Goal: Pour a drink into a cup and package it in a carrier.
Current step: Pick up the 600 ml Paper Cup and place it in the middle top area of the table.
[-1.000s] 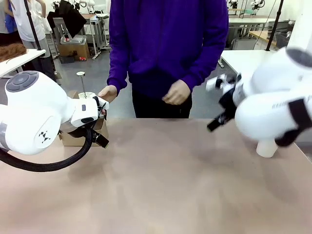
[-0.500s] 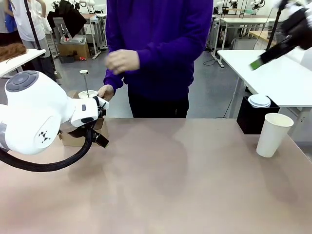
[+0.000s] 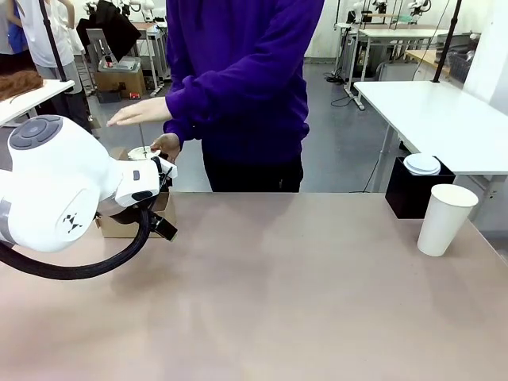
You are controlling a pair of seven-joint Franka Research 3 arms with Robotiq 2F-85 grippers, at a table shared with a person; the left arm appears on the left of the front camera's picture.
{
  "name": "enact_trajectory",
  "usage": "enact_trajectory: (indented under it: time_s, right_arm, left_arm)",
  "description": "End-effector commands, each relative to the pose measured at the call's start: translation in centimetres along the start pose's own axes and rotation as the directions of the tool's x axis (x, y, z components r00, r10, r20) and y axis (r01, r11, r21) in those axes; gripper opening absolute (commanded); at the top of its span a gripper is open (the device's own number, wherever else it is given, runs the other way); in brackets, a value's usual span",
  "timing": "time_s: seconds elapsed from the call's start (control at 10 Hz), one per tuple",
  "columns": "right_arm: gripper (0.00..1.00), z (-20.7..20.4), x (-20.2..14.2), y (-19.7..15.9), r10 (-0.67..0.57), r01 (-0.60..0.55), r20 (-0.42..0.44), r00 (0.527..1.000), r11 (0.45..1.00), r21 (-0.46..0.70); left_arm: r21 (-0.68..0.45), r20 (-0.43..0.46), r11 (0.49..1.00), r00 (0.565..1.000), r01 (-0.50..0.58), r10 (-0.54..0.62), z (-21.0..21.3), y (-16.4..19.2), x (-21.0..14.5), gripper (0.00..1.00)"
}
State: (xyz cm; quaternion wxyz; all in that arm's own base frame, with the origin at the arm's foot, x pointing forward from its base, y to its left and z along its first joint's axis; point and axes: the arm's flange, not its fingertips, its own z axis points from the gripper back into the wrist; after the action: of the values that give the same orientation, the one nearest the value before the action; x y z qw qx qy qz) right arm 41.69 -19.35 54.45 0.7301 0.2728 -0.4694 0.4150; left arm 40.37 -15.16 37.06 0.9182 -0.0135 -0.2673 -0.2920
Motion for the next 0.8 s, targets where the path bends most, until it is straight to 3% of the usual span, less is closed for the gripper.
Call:
enact_trajectory:
  time_s: [0.0,0.1,0.2,0.7]
  right_arm:
    - [1.00,0.3,-4.1,-3.0,-0.009,0.002,0.082,0.997,0.997,0.076]
    - [1.00,0.5,-5.0,-3.3,-0.032,0.023,0.092,0.995,0.995,0.096]
    - [1.00,1.2,-3.1,-0.6,0.006,-0.007,0.060,0.998,1.000,0.020]
    - [1.00,1.1,-3.8,-0.9,0.018,-0.021,0.053,0.998,0.999,0.042]
  left_arm:
    - [-0.001,0.000,1.000,1.000,0.001,-0.001,0.0,0.0,0.0,1.00]
    - [-0.001,0.000,1.000,1.000,0.001,-0.001,0.0,0.0,0.0,1.00]
    - [-0.001,0.000,1.000,1.000,0.001,-0.001,0.0,0.0,0.0,1.00]
    - [-0.001,0.000,1.000,1.000,0.001,-0.001,0.0,0.0,0.0,1.00]
